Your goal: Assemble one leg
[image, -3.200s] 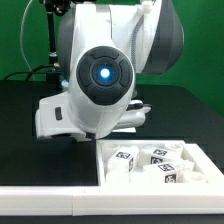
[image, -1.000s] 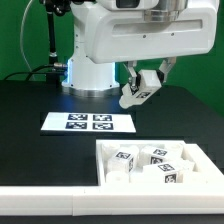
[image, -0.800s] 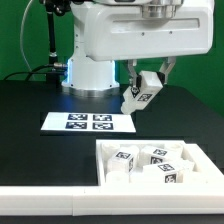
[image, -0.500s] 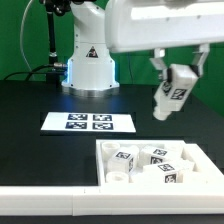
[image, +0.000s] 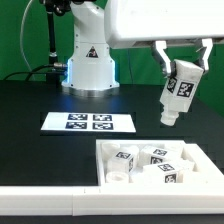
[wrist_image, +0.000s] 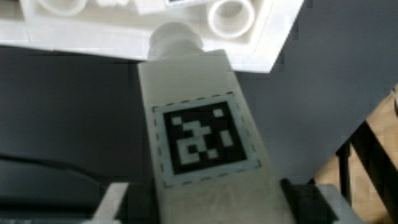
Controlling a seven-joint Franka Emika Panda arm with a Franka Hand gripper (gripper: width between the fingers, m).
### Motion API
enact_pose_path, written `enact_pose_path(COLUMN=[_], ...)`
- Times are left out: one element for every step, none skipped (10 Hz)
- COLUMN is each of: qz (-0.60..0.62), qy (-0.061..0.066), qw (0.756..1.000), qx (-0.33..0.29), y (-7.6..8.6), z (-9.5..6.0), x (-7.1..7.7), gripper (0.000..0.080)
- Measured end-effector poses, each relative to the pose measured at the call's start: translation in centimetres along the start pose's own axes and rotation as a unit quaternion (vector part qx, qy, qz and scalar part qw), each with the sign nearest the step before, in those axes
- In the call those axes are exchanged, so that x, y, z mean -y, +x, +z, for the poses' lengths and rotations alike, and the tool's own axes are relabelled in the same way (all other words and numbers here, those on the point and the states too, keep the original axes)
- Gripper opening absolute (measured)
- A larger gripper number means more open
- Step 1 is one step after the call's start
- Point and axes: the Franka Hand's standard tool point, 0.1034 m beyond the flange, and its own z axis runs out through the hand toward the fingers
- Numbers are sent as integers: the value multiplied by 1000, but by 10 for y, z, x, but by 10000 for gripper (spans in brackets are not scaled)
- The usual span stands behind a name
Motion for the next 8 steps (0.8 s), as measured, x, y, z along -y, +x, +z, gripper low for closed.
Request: enact_pose_path(qz=[-12,-6,3,7,21,29,17,20], qy=[-3,8,21,29,36,39,36,34], qw=[1000,1000,1000,1000,999,999,999,999], qx=[-2,14,5,0,-3,-2,-1,-1], y=[-6,1,18,27,32,34,32,32], z=[7,17,25,33,35,35,36,36], x=[-13,-26,-26,-20,-7,8,5,1], gripper=[311,311,311,311,311,311,311,311])
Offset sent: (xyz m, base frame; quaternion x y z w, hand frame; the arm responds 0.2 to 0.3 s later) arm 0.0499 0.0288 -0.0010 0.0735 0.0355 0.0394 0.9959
